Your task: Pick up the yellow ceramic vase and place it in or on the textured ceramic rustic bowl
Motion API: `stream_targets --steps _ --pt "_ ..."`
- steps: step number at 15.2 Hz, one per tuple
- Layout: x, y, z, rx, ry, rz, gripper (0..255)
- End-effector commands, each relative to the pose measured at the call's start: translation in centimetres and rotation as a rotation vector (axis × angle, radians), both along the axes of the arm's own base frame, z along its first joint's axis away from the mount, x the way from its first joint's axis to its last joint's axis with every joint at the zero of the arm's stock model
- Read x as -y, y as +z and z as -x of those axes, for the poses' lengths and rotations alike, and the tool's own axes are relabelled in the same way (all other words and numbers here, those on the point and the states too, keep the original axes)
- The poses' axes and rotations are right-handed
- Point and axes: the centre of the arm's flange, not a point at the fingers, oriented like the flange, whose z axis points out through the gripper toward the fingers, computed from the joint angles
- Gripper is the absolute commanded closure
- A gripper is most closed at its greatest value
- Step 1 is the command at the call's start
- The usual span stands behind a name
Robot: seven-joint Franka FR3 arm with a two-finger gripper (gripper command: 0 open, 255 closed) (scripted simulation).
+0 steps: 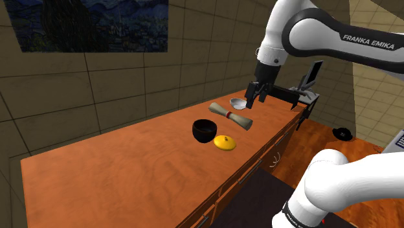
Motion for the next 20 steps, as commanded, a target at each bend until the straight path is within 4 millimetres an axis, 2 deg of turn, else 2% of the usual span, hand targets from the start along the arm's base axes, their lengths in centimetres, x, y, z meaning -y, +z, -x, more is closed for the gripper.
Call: stream_targets --steps 1,20 --pt "0.0 0.0 0.0 0.000 0.000 0.000 0" --pt "12.4 -19.6 -8.9 0.044 -0.011 0.008 0"
